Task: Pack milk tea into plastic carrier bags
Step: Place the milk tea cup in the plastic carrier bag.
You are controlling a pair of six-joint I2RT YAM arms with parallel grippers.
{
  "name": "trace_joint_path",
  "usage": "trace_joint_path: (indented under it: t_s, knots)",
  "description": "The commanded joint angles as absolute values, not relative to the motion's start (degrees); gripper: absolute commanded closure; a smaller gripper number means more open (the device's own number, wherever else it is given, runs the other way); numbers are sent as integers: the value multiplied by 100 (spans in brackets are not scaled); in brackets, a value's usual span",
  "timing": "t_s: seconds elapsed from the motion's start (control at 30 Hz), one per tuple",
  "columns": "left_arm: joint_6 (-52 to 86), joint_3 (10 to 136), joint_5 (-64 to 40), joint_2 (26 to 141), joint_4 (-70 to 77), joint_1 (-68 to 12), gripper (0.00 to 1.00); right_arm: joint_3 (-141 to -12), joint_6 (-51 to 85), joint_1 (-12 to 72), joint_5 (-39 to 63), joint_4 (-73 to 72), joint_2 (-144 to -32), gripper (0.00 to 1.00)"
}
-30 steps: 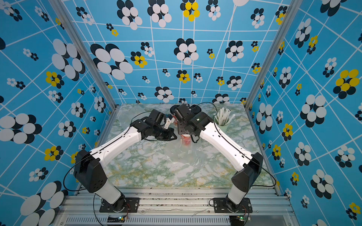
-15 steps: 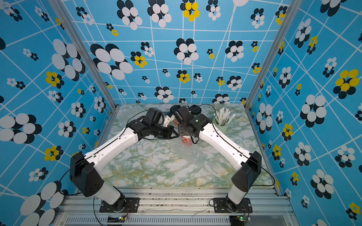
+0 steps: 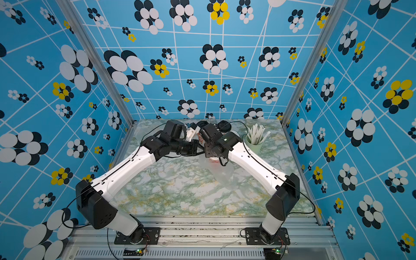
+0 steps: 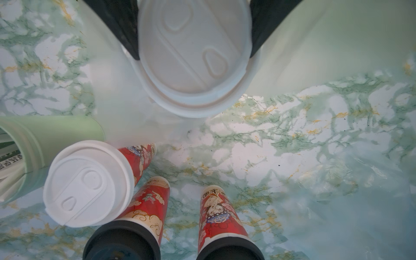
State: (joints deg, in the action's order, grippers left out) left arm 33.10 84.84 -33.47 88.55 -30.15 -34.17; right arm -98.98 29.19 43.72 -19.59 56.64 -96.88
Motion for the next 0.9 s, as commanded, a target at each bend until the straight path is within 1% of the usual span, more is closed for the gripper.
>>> trace_joint_path:
  t_s: [0.0,0.27,0.43,0.57,0.73,0.87]
  knots:
    - [3443,8663,-3620,8600,-2692,-3452,100,-9835,2923,4351,-2083,5722,-9770,55]
    - [3513,8643,-3536,8524,-2654,-3403,100,-9575,2963,4316,-1945,5569,-9741,55]
    - [3123,8656,-2951,8779,-3408,-3349,100,-9359,3056,4315,-1771,5296,-9773,55]
    - [3120,8441,-2927,8884,-3389,-3280,100,-9265,3124,4315,-1605,5083,-9834,55]
    - [3164,8427,-2962,8838,-3228,-3219,100,-8987,3156,4311,-1592,4945,-9931,51]
    - [3137,8473,-2984,8892,-3322,-3123,99,-8895,3186,4320,-1533,4887,-9979,43]
